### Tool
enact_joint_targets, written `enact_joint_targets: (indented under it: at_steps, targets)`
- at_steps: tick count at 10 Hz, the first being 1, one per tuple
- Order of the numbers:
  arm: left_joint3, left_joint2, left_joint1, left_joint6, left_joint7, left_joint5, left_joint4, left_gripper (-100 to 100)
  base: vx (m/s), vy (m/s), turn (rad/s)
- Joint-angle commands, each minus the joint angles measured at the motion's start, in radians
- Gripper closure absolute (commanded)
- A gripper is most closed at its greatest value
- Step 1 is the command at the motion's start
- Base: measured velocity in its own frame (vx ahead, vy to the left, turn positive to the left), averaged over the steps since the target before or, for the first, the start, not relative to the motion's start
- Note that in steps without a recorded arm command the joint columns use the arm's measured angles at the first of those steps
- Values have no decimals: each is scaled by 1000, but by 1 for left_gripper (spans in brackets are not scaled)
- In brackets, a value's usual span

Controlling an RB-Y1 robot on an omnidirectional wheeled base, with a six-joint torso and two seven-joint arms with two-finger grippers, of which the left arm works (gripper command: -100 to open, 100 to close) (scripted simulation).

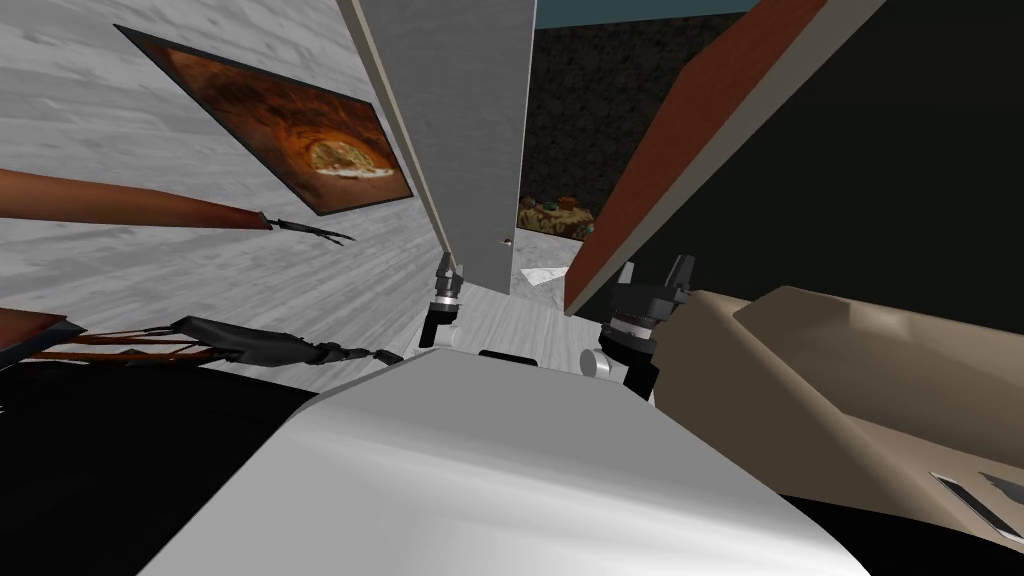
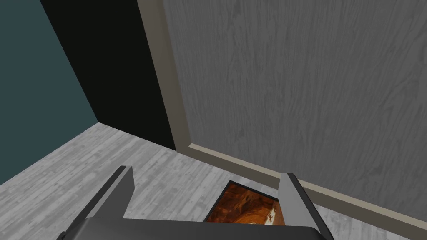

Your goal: Push the door open

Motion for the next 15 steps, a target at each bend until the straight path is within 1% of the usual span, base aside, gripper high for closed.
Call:
enact_joint_targets:
  at_steps: [1,6,15]
  targets:
    - [-3,6,-14,-8,4,-2,36,-100,102,7,1]
    - [-12,19,-64,-40,14,-10,165,-100,101,17,0]
    - [-28,36,-162,-100,33,-24,411,-100,99,15,0]
